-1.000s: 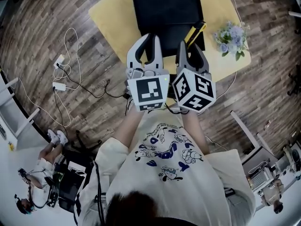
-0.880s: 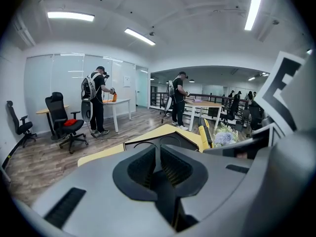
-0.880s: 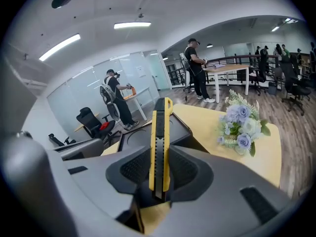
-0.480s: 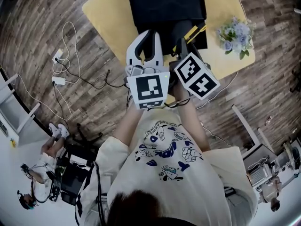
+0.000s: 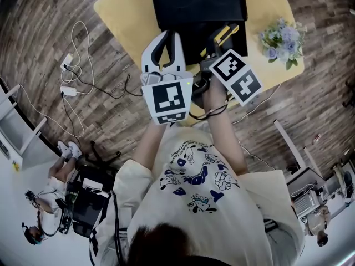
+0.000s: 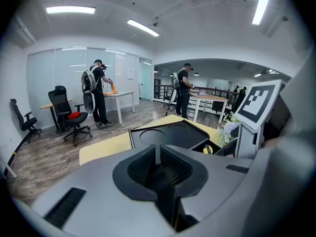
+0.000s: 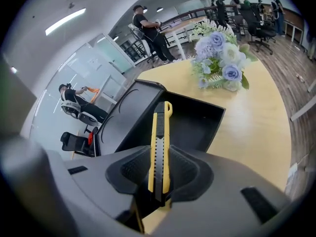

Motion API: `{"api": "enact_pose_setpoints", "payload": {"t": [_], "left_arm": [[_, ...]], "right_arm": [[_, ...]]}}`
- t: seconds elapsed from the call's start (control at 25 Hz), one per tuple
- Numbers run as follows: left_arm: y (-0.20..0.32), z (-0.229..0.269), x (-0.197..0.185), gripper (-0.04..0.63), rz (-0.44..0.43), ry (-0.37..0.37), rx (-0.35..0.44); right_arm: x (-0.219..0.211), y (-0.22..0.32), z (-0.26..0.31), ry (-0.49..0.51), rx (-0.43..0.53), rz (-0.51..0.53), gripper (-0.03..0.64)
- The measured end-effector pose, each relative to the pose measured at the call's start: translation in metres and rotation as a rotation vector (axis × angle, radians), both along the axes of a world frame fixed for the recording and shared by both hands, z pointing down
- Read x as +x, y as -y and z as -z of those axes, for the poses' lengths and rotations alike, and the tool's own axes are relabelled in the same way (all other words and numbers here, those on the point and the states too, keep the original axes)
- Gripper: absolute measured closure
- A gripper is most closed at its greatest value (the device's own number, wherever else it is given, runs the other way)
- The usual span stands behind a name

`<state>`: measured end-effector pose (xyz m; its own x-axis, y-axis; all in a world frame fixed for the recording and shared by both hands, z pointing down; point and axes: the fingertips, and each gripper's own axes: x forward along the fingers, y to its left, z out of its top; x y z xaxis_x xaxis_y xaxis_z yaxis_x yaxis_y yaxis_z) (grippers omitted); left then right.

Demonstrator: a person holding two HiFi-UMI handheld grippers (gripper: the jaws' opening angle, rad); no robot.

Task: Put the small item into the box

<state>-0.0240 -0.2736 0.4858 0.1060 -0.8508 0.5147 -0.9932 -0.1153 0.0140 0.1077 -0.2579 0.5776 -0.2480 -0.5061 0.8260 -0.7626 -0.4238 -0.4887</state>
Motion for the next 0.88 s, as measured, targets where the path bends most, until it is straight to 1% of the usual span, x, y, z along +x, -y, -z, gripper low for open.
{"api": "enact_pose_setpoints", "payload": {"t": [0.08,0.24,0.36,0.6,0.72,0.88], "left_arm": [[0.002,0.000,-0.005,0.552,0.006,0.007,-0.001],[0.004,-0.002,-0.012,0.552,0.016,0.015,-0.010],[0.003,-0.005,-0.012,0.552,0.018,0.011,-0.020],[0.000,-0.008,-0.017,0.552,0.034,0.004,-0.032],[-0.001,-0.010,-0.018,0.552,0.042,0.000,-0.037],[-0.001,-0.010,-0.018,0.552,0.043,0.000,-0.038]], "right_arm": [[0.000,0.001,-0.004,0.029,-0.029,-0.029,0.488],[0.001,0.006,-0.007,0.054,-0.075,-0.070,0.488],[-0.002,0.009,-0.009,0.080,-0.101,-0.083,0.488],[-0.006,0.014,-0.012,0.085,-0.139,-0.100,0.488],[-0.010,0.016,-0.017,0.100,-0.180,-0.095,0.488],[-0.010,0.017,-0.019,0.091,-0.205,-0.110,0.488]]}}
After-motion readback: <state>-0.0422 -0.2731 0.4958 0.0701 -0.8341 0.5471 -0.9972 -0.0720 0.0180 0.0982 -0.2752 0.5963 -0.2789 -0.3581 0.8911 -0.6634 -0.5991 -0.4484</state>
